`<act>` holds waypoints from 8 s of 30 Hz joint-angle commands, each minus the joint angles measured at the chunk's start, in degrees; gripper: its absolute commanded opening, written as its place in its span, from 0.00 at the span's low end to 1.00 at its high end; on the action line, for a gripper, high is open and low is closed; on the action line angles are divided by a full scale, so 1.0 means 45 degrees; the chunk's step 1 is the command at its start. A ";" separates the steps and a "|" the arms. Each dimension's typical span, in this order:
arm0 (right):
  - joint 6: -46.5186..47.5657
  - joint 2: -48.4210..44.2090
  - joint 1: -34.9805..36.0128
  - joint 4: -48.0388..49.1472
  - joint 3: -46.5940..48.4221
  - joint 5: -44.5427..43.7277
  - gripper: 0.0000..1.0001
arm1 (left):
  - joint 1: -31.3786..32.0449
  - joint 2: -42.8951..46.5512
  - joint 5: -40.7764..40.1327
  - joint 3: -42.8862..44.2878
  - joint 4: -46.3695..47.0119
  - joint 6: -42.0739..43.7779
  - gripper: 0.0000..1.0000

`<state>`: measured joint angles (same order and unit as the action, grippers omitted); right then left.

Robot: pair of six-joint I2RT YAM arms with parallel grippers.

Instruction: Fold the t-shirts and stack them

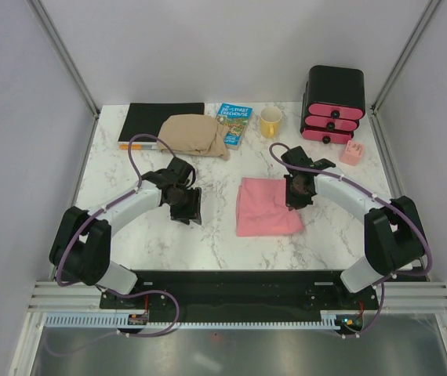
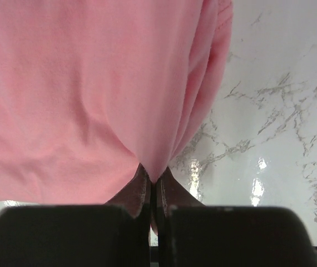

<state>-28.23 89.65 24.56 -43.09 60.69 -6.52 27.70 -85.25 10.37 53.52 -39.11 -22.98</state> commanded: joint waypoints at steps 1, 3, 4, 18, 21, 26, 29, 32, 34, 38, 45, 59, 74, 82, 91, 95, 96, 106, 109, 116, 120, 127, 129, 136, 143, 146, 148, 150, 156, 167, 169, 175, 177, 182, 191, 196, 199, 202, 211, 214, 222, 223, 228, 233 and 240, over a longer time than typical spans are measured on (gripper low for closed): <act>0.0257 0.0039 -0.0047 -0.0171 0.0264 0.0061 0.00 | -0.0140 0.0019 -0.0410 0.0529 -0.0019 0.0400 0.51; 0.0238 0.0118 -0.0027 -0.0073 0.0206 0.0161 0.00 | -0.0218 0.0116 -0.0429 0.0627 -0.0039 0.0361 0.51; 0.0257 0.0156 -0.0027 -0.0034 0.0167 0.0277 0.00 | -0.0296 0.0156 -0.0449 0.0685 -0.0077 0.0361 0.51; 0.0297 0.0216 -0.0027 0.0376 0.0089 0.0784 0.00 | -0.0805 0.0390 -0.0918 0.1174 -0.0624 0.0439 0.51; 0.0296 0.0235 -0.0027 0.0474 0.0030 0.0806 0.00 | -0.0844 0.0488 -0.1054 0.1135 -0.0644 0.0342 0.51; 0.0335 0.0410 -0.0008 0.0649 0.0127 0.1058 0.00 | -0.0902 0.0488 -0.1074 0.1213 -0.0781 0.0361 0.52; 0.0413 0.0800 0.0050 0.0767 0.0439 0.1410 0.00 | -0.0922 0.0508 -0.1113 0.1252 -0.0839 0.0322 0.52; 0.0453 0.1230 0.0304 0.0767 0.1025 0.1430 0.00 | -0.0922 0.0605 -0.1288 0.1349 -0.0975 0.0205 0.52; 0.0433 0.1483 0.0480 0.0825 0.1375 0.1430 0.00 | -0.0961 0.0721 -0.1737 0.1466 -0.1093 -0.0009 0.52; 0.0394 0.1875 0.0714 0.0962 0.1709 0.1799 0.00 | -0.1156 0.0839 -0.2752 0.1818 -0.1639 -0.0341 0.53; 0.0024 0.2850 0.1339 0.1333 0.2742 0.2114 0.00 | -0.1526 0.1133 -0.3789 0.3105 -0.2284 -0.0868 0.54; -0.0602 0.4355 0.2121 0.1822 0.4131 0.2894 0.00 | -0.1625 0.1133 -0.3848 0.3381 -0.2675 -0.0850 0.54; -0.0797 0.5664 0.3194 0.1802 0.6005 0.3188 0.00 | -0.1762 0.1113 -0.4043 0.3693 -0.2812 -0.0713 0.54; -0.0876 0.6289 0.3449 0.1744 0.6807 0.3306 0.00 | -0.1957 0.1543 -0.4121 0.3400 -0.2910 -0.0771 0.54; -0.1402 0.5471 0.2807 0.1451 0.5286 0.2368 0.00 | -0.1996 0.1465 -0.3829 0.3322 -0.2930 -0.0791 0.54; -0.1442 0.4438 0.2317 0.1568 0.4018 0.1628 0.00 | -0.2016 0.1309 -0.3633 0.3244 -0.2890 -0.0772 0.53; -0.1461 0.4299 0.2200 0.1529 0.3840 0.1220 0.00 | -0.1996 0.1270 -0.3594 0.3225 -0.2871 -0.0772 0.53; -0.1540 0.2950 -0.0044 0.1120 0.2335 0.0046 0.00 | -0.1996 0.1172 -0.3047 0.2912 -0.2617 -0.0596 0.53; -0.1520 0.2774 -0.0416 0.0924 0.2198 -0.0287 0.00 | -0.2016 0.1230 -0.3027 0.2795 -0.2558 -0.0479 0.53; -0.1150 0.2754 -0.1198 0.0339 0.2276 -0.0815 0.00 | -0.2016 0.1328 -0.2930 0.2561 -0.2461 -0.0323 0.52; -0.0876 0.2521 -0.1881 0.0182 0.2100 -0.1108 0.00 | -0.2016 0.1289 -0.2890 0.2541 -0.2383 -0.0225 0.52; -0.0798 0.1993 -0.3072 -0.0365 0.1827 -0.1752 0.00 | -0.2016 0.1172 -0.2696 0.2580 -0.2246 -0.0108 0.52; -0.0759 0.1876 -0.3230 -0.0502 0.1690 -0.1812 0.00 | -0.1996 0.1152 -0.2656 0.2561 -0.2226 -0.0108 0.52; -0.0563 0.1447 -0.3737 -0.1107 0.1456 -0.2592 0.00 | -0.1996 0.1230 -0.2559 0.2366 -0.2090 -0.0069 0.52; -0.0874 0.0724 -0.4440 -0.1557 0.0773 -0.3393 0.02 | -0.2016 0.1289 -0.2363 0.2131 -0.1914 -0.0069 0.51; -0.1051 0.0334 -0.4870 -0.1596 0.0402 -0.3433 0.02 | -0.2016 0.1289 -0.2363 0.2131 -0.1894 -0.0029 0.51; -0.1071 0.0080 -0.5221 -0.1596 0.0207 -0.3491 0.02 | -0.2016 0.1308 -0.2363 0.2131 -0.1875 0.0009 0.51; -0.0935 -0.0058 -0.5398 -0.1518 0.0147 -0.3472 0.02 | -0.1996 0.1308 -0.2012 0.2131 -0.1875 0.0048 0.51; 0.0353 0.0273 -0.6432 -0.1225 0.0459 -0.2984 0.01 | -0.1996 0.1328 -0.1914 0.2092 -0.1874 0.0146 0.50; 0.2855 0.1777 -0.7878 -0.1401 0.1650 -0.2944 0.00 | -0.2016 0.1484 -0.1778 0.1760 -0.1855 0.0283 0.50; 0.2855 0.2070 -0.8171 -0.1343 0.1903 -0.2769 0.00 | -0.2016 0.1484 -0.1719 0.1721 -0.1894 0.0303 0.50; 0.3011 0.3417 -0.8230 -0.1401 0.3543 -0.3062 0.00 | -0.1996 0.1737 -0.1523 0.1389 -0.1894 0.0322 0.49; 0.3108 0.3942 -0.8230 -0.1459 0.4321 -0.3023 0.00 | -0.2016 0.1835 -0.1427 0.1214 -0.1894 0.0380 0.49; 0.3693 0.5232 -0.8250 -0.1966 0.5945 -0.3510 0.00 | -0.2016 0.1972 -0.1387 0.0979 -0.1972 0.0361 0.49; 0.3675 0.6309 -0.8795 -0.2709 0.7237 -0.4272 0.00 | -0.1996 0.1934 -0.1309 0.1037 -0.2051 0.0283 0.49; 0.3695 0.6114 -0.9362 -0.2631 0.7022 -0.4527 0.00 | -0.2016 0.1738 -0.1192 0.1057 -0.2031 0.0244 0.48; 0.3811 0.6211 -0.9558 -0.2670 0.7295 -0.4294 0.00 | -0.2016 0.1621 -0.1172 0.1096 -0.2050 0.0244 0.48; 0.3890 0.6465 -0.9559 -0.2729 0.7568 -0.4234 0.00 | -0.1996 0.1621 -0.1152 0.1076 -0.2050 0.0283 0.48; 0.4202 0.6973 -0.9461 -0.2709 0.8038 -0.3902 0.00 | -0.1996 0.1329 -0.0801 0.1076 -0.2050 0.0322 0.47; 0.4242 0.7246 -0.9461 -0.2709 0.8232 -0.3844 0.00 | -0.1996 0.1230 -0.0645 0.1212 -0.2050 0.0400 0.47; 0.3969 0.7735 -0.9461 -0.2963 0.9092 -0.4408 0.28 | -0.1996 0.1113 -0.0528 0.1232 -0.2089 0.0439 0.46; 0.3910 0.7754 -0.9461 -0.2983 0.9150 -0.4410 0.47 | -0.1996 0.1094 -0.0527 0.1232 -0.2089 0.0420 0.46; 0.3715 0.7462 -0.9461 -0.3041 0.9093 -0.4760 0.48 | -0.1996 0.0918 -0.0449 0.1330 -0.2070 0.0400 0.45; 0.3480 0.6545 -0.9364 -0.2905 0.8917 -0.5617 0.48 | -0.1977 0.0820 -0.0449 0.1408 -0.2051 0.0420 0.45; 0.3421 0.5119 -0.8954 -0.2573 0.8663 -0.6695 0.50 | -0.1957 0.0898 -0.0449 0.1369 -0.2070 0.0459 0.45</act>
<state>-11.99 119.50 -17.19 -56.23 99.77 -31.62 18.98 -81.52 7.64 57.80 -48.75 -22.81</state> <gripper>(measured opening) 0.495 0.455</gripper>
